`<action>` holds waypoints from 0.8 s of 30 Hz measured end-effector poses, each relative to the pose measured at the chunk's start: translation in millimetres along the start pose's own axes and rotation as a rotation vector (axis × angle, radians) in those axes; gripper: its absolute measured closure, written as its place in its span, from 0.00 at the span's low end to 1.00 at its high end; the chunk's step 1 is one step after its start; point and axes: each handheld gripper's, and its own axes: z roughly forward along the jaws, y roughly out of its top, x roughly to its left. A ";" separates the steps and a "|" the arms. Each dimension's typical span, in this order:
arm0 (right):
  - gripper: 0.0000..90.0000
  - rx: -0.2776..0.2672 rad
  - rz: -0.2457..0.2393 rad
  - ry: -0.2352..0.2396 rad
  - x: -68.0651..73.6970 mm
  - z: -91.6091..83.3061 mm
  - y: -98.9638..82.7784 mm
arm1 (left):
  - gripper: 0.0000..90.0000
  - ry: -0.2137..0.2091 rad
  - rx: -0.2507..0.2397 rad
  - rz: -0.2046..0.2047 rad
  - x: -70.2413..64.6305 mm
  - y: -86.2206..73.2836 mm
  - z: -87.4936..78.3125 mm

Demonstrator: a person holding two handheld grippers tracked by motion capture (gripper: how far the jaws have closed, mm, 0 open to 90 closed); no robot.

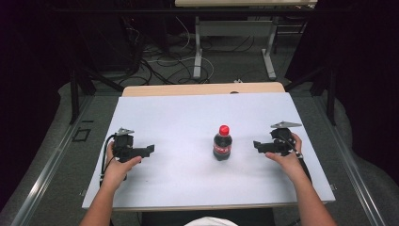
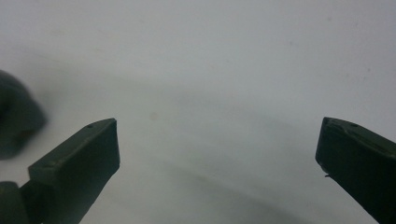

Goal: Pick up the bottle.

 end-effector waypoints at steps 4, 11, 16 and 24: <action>0.00 -0.062 -0.035 0.089 18.8 -24.6 8.8 | 0.01 -0.061 -0.029 0.082 -26.8 9.3 -18.2; 0.09 -0.093 -0.164 0.210 55.5 -33.4 14.6 | 0.01 -0.099 -0.059 0.140 -52.3 14.5 -26.2; 0.16 -0.082 -0.238 0.258 79.8 -20.8 16.3 | 0.01 -0.113 -0.062 0.156 -56.9 14.2 -26.4; 0.17 -0.075 -0.245 0.335 94.5 7.3 19.3 | 0.01 -0.116 -0.042 0.166 -55.8 10.4 -20.8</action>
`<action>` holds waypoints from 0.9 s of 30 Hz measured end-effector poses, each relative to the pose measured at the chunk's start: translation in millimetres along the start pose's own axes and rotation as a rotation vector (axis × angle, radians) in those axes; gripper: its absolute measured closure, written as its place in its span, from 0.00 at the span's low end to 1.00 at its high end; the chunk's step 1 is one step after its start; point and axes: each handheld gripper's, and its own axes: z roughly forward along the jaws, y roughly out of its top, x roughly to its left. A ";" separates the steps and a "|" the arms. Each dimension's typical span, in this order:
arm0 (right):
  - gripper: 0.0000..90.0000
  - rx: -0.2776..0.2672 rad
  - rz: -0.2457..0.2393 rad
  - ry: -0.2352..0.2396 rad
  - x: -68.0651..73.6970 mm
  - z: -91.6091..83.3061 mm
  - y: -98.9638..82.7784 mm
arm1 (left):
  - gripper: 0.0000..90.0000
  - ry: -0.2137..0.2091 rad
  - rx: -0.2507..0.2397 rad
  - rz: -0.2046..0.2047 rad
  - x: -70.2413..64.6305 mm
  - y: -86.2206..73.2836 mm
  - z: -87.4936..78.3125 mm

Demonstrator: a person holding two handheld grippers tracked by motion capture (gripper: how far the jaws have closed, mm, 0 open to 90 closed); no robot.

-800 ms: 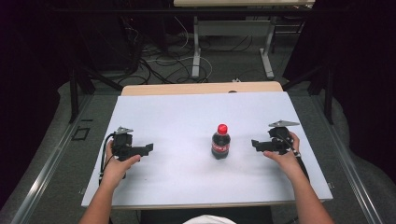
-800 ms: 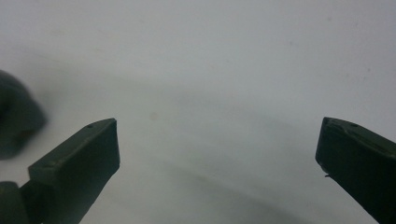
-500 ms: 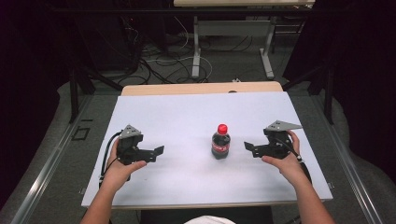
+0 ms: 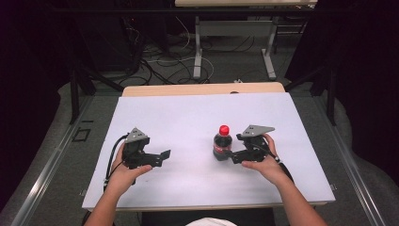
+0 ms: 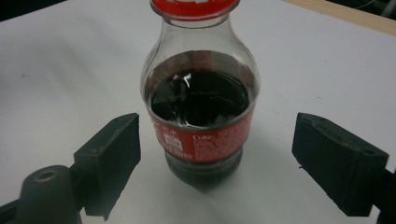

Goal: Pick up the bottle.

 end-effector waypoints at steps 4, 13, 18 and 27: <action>0.18 0.026 0.005 0.011 -0.8 13.7 -1.8 | 0.01 0.003 0.019 -0.001 0.6 -2.3 3.1; 0.20 0.029 -0.009 0.028 0.3 27.0 0.4 | 0.01 -0.002 0.030 0.003 1.5 -3.8 5.6; 0.30 0.038 -0.034 0.023 2.7 30.8 3.1 | 0.01 -0.003 0.033 0.005 1.1 -4.1 6.5; 0.32 0.053 -0.098 0.000 7.8 27.6 7.1 | 0.01 -0.006 0.033 0.004 1.0 -3.1 5.9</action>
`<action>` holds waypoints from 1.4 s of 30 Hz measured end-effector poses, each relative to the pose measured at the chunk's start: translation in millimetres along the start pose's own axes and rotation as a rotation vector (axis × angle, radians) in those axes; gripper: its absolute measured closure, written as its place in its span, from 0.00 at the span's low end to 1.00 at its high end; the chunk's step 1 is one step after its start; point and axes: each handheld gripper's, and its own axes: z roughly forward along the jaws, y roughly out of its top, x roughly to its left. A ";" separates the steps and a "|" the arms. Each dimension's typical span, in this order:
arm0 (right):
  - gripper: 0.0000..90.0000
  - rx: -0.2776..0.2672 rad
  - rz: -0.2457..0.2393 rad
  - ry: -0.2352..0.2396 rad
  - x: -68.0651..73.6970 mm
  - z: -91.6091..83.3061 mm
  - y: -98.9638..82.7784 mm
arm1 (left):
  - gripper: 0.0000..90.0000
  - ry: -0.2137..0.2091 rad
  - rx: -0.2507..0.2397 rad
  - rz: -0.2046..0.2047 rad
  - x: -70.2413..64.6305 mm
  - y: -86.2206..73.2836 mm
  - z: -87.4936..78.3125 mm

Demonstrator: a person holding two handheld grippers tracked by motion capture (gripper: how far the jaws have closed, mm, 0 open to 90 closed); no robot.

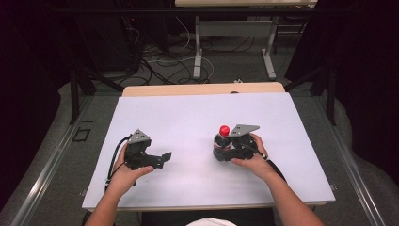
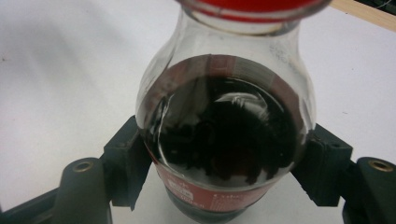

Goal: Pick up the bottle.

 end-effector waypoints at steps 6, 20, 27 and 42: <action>0.32 -0.011 -0.037 0.031 10.5 -2.5 5.4 | 0.02 -0.003 -0.020 0.011 -4.2 3.2 -1.9; 0.33 -0.014 -0.128 0.136 43.1 -17.0 21.8 | 0.23 -0.180 -0.080 0.104 -40.0 31.2 -15.7; 0.33 -0.001 -0.157 0.170 55.7 -16.8 23.9 | 0.36 -0.296 -0.100 0.154 -61.7 47.7 -20.7; 0.33 0.020 -0.182 0.234 69.2 -14.1 20.8 | 0.43 -0.423 -0.057 0.198 -85.5 72.5 -8.8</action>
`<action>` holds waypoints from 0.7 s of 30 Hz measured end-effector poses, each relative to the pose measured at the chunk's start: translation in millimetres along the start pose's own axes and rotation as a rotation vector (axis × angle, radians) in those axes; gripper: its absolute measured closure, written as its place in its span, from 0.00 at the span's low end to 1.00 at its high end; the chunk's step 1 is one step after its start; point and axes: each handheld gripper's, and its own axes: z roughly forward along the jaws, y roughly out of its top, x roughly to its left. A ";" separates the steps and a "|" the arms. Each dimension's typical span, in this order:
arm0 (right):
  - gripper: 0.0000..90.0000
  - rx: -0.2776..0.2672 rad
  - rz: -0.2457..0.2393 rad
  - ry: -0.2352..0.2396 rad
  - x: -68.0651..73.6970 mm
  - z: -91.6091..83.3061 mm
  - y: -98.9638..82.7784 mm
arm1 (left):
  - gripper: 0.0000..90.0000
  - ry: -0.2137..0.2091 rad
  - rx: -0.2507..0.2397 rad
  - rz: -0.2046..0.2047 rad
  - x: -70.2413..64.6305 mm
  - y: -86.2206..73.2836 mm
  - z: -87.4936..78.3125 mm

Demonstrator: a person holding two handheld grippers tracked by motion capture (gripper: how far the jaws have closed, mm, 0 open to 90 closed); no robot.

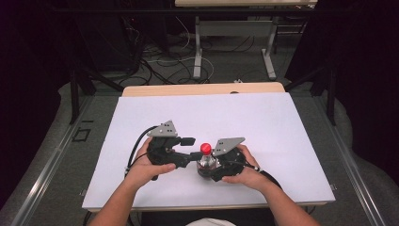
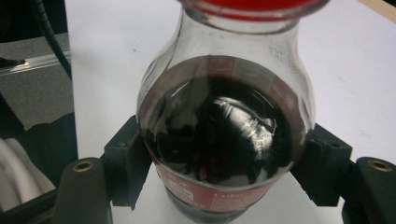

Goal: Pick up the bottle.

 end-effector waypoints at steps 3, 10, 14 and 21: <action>0.33 0.008 -0.009 0.019 2.2 1.2 0.0 | 0.45 -0.038 0.006 0.001 1.4 2.6 4.2; 0.33 0.007 -0.027 0.061 7.4 3.3 1.4 | 0.50 -0.088 0.028 0.006 1.6 7.1 13.8; 0.33 -0.002 -0.036 0.082 9.4 3.6 2.7 | 0.54 -0.103 0.040 0.011 2.0 8.0 17.6; 0.33 -0.008 -0.039 0.098 12.8 3.7 2.6 | 0.66 -0.137 0.056 0.044 0.2 6.4 18.7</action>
